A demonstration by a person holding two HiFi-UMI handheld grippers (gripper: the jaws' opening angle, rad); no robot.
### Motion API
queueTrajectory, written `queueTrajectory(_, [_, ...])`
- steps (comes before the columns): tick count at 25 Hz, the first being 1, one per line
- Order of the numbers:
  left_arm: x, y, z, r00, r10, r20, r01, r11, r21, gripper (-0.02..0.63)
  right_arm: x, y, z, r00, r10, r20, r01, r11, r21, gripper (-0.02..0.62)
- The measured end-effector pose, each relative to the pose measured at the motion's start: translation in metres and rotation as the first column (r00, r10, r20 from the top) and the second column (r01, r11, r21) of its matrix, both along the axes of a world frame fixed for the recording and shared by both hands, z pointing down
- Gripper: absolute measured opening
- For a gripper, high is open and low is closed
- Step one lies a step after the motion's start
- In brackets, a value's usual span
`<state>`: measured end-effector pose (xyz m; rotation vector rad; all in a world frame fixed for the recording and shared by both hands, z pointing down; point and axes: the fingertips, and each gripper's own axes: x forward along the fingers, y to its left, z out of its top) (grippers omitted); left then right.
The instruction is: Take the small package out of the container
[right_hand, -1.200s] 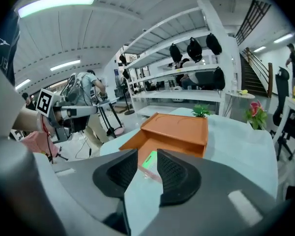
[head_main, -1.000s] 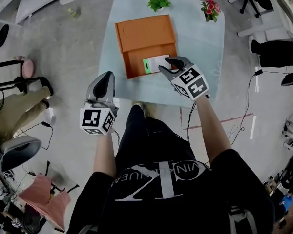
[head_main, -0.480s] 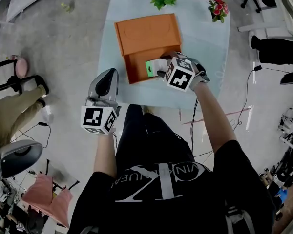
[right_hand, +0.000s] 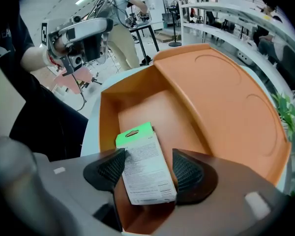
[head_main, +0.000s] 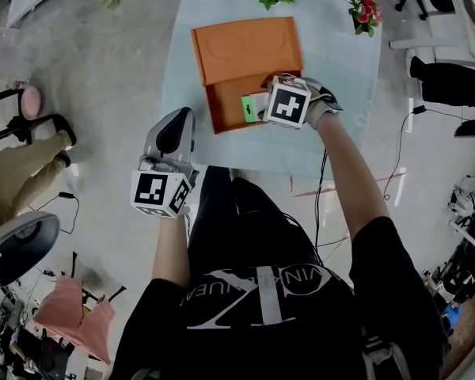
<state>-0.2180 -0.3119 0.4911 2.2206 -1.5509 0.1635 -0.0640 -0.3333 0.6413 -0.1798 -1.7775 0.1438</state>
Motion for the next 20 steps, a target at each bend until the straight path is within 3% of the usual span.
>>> queueTrajectory(6, [-0.003,0.000,0.003,1.000,-0.014,-0.019,0.014,1.000,-0.001,0.000,0.001,0.002,0.002,0.999,0.022,-0.034,-0.024,0.998,-0.056,0.278])
queueTrajectory(10, [-0.004,0.001,0.001,1.000,-0.019,-0.021,0.019,1.000,0.004,0.000,0.001,-0.006,-0.012,1.000,0.025,0.009,-0.025,1.000,0.007,0.197])
queueTrajectory(20, [0.011,0.010,-0.013,1.000,-0.011,-0.015,0.011,1.000,0.028,0.000,0.013,0.009,-0.045,0.998,-0.046,0.052,0.037,0.985,0.169,0.156])
